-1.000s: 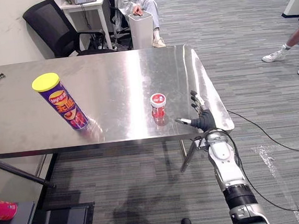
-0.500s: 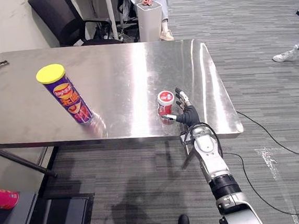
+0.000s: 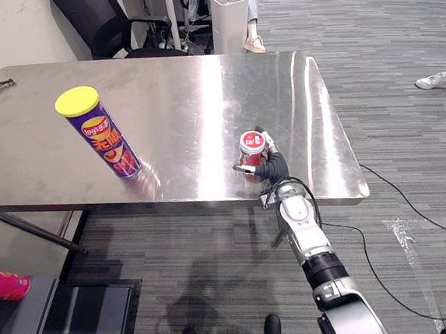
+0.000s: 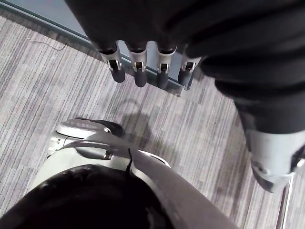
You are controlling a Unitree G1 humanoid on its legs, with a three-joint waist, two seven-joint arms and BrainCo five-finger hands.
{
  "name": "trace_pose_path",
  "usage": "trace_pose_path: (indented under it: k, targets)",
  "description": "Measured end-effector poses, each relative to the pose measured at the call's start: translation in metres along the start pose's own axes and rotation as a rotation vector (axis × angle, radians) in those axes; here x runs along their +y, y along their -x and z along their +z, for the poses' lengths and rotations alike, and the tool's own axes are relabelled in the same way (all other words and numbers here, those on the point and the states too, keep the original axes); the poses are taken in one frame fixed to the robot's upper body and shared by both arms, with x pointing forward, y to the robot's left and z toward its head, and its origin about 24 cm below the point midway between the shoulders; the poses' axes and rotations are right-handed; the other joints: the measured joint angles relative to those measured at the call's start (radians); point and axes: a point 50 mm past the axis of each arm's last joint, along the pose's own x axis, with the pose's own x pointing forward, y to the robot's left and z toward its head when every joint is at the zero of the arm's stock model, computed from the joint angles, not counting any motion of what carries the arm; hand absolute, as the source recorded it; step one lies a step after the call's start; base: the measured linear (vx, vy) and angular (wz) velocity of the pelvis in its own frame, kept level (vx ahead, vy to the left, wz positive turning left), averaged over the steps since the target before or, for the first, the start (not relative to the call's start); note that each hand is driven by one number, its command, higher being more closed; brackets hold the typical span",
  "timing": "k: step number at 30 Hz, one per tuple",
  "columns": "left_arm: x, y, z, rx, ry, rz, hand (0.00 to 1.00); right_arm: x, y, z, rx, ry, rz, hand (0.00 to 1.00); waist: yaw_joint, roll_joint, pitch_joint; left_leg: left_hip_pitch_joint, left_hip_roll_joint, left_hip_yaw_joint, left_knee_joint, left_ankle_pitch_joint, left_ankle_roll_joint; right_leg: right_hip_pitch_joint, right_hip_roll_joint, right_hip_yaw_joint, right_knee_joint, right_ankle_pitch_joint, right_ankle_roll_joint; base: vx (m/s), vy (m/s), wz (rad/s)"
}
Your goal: Put the gum and the chips on the shelf.
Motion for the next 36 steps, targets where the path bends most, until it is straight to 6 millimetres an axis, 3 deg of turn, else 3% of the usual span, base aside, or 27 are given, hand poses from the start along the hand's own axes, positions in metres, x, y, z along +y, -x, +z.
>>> trace_pose_path:
  k: [3,4,29,36]
  targets:
    - [0.000,0.000,0.000,0.000,0.000,0.000,0.00,0.001,-0.002,0.001,-0.003,-0.002,-0.001,0.00,0.001,0.000,0.001,0.000,0.000,0.000,0.000,0.000,0.000,0.000,0.000,0.000,0.000,0.000,0.000,0.00,0.000,0.00]
    - [0.000,0.000,0.000,0.000,0.000,0.000,0.00,0.001,-0.002,0.002,-0.004,-0.003,-0.001,1.00,0.002,-0.001,0.001,0.000,0.000,0.000,0.000,0.000,0.000,0.000,0.000,0.000,0.000,0.000,0.000,0.00,0.000,0.00]
    - [0.000,-0.001,0.006,-0.025,0.001,0.024,0.00,0.007,-0.007,0.010,-0.028,-0.037,-0.039,1.00,0.004,-0.001,0.018,0.001,0.001,0.002,-0.001,0.000,0.000,0.000,0.000,0.002,0.000,0.000,0.000,0.00,0.000,0.00]
    - [0.000,-0.001,0.005,-0.025,0.026,0.039,0.00,-0.003,0.030,0.041,-0.197,-0.072,-0.044,1.00,-0.004,-0.002,0.017,0.021,0.003,0.001,-0.001,0.000,0.000,0.021,0.000,-0.004,0.000,0.001,0.000,0.00,0.000,0.00]
